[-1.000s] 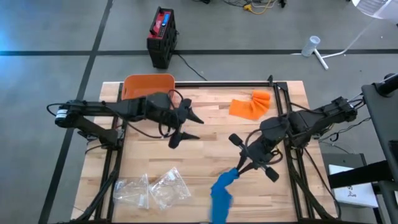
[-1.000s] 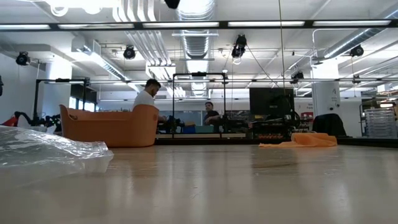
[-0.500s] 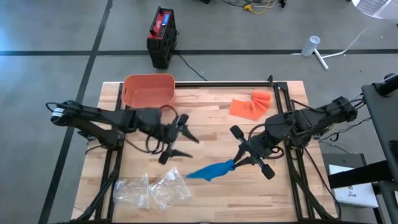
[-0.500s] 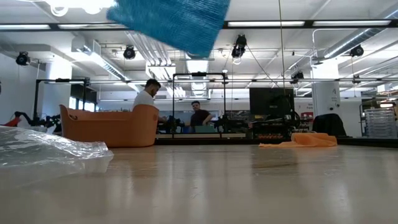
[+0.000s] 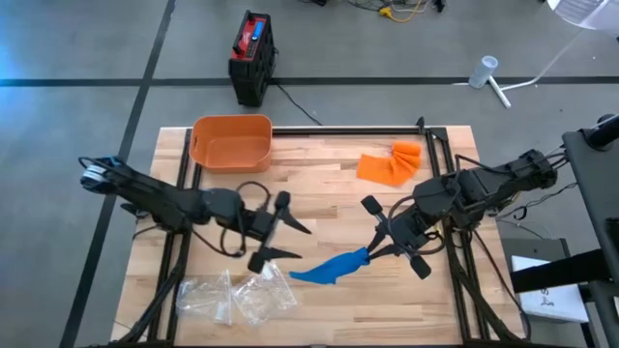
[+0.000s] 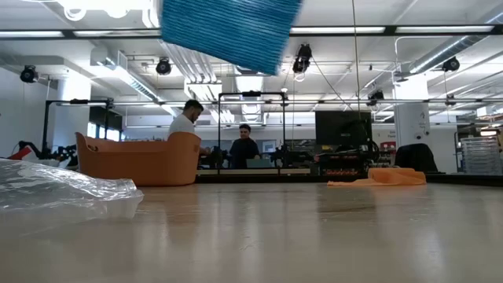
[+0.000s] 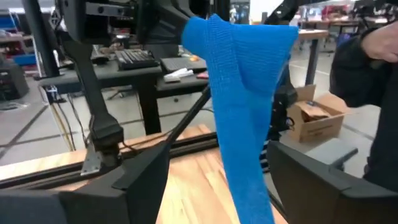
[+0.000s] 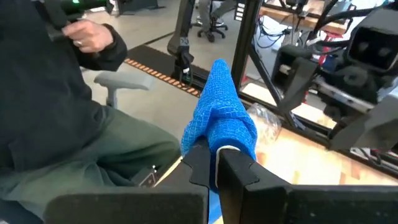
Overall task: Roll bandage
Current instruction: Roll the blue bandage
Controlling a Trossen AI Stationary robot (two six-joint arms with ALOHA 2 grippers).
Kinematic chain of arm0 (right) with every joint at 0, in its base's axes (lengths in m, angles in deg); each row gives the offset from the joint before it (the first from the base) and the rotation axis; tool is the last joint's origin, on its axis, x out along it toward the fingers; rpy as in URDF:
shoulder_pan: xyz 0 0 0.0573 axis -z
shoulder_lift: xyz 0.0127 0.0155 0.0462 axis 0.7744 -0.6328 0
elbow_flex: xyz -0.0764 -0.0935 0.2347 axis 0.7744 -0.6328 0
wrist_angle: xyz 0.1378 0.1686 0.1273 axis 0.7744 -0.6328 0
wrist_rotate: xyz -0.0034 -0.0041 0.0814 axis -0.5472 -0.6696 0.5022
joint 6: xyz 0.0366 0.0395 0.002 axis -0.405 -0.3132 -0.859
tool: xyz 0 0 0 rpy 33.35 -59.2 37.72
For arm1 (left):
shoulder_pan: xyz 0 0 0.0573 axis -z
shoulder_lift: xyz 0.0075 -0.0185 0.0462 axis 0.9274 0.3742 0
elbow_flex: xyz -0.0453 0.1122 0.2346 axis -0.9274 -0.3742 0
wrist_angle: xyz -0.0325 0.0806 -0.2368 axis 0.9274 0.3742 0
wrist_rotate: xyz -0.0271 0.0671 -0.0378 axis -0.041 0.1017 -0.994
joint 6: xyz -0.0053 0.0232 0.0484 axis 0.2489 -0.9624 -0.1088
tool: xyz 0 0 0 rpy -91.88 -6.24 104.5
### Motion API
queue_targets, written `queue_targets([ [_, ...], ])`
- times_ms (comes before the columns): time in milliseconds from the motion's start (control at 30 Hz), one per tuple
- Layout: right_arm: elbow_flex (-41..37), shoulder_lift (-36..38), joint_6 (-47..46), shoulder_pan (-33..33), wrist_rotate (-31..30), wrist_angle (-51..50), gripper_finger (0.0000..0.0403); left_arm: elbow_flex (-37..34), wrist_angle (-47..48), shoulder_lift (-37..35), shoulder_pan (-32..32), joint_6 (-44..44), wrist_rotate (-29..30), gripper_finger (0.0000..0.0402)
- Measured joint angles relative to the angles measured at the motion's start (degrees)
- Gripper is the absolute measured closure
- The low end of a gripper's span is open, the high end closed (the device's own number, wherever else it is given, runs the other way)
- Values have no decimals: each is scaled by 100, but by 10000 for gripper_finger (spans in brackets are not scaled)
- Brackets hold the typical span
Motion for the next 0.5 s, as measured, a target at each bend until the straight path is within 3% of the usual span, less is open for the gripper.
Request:
queue_targets([
  [233, 0, 2, -7, 35, -61, -43, 400, 200, -609, 731, -1, -150, -212, 119],
  [500, 9, 2, -17, 46, -65, -176, 400, 787, -502, 1515, -4, -305, -235, 149],
])
